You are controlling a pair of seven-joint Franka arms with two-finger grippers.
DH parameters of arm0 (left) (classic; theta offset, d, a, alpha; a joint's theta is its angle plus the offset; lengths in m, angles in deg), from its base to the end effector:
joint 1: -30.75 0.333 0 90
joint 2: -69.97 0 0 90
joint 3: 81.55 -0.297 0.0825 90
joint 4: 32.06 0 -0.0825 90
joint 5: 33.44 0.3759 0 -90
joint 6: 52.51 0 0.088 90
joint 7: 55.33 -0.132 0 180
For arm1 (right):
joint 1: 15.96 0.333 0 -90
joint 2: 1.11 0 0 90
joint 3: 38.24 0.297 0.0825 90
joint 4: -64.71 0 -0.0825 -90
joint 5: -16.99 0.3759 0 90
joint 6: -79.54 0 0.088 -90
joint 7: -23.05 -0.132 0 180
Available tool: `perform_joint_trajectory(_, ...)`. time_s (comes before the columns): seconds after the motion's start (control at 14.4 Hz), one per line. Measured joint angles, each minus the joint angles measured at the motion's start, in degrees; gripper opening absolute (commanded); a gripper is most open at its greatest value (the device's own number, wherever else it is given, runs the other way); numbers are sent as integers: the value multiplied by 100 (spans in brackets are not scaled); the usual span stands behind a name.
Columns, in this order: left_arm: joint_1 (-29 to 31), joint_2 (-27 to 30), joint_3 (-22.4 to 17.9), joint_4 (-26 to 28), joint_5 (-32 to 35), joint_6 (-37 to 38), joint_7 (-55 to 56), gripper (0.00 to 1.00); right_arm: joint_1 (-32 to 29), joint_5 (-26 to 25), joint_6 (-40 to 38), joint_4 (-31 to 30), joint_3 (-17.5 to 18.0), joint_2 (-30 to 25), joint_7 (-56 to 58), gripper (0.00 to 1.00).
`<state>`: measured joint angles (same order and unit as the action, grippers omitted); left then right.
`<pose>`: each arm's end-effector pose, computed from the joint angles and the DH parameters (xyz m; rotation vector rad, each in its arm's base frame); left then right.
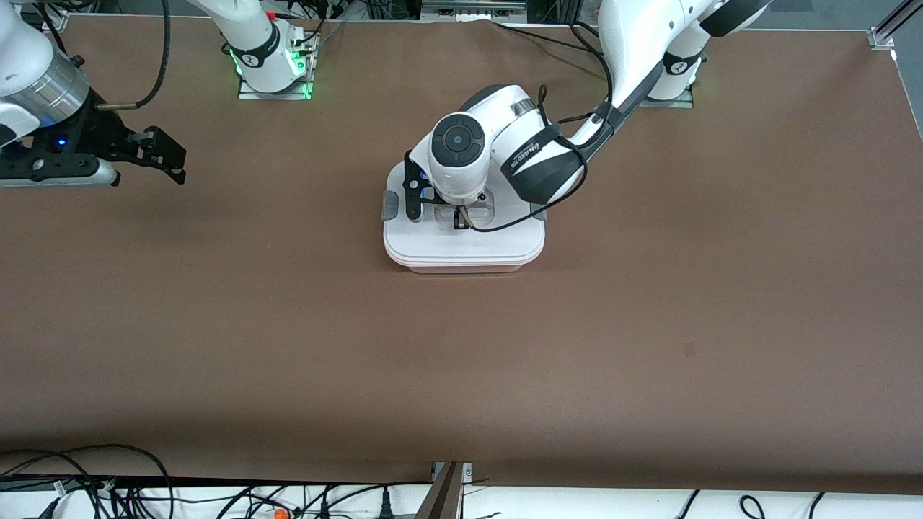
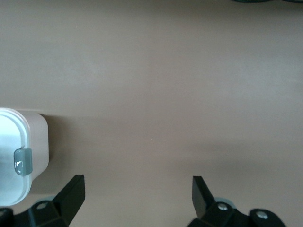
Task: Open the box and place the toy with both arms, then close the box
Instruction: 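Press the lid down and open the left gripper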
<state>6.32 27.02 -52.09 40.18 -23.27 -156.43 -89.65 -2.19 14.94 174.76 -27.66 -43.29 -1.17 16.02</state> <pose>0.4877 -0.5055 0.3066 2.1859 -2.0208 -0.2016 0.5500 0.0799 0.5701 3.1117 0.0495 0.0859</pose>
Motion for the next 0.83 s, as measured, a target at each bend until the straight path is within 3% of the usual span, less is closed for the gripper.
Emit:
perform_joint_trajectory(0.7,16,-1,-45,21,10,-186,256,0,-4,102,-48,93,-20,67,-40,100)
perform_joint_trajectory(0.76,16,-1,-45,24,10,-186,261,2,-4,104,-48,93,-20,67,-40,100)
perform_joint_trajectory(0.83,13,0,-44,27,10,-186,264,23,-4,105,-49,93,-20,68,-40,100)
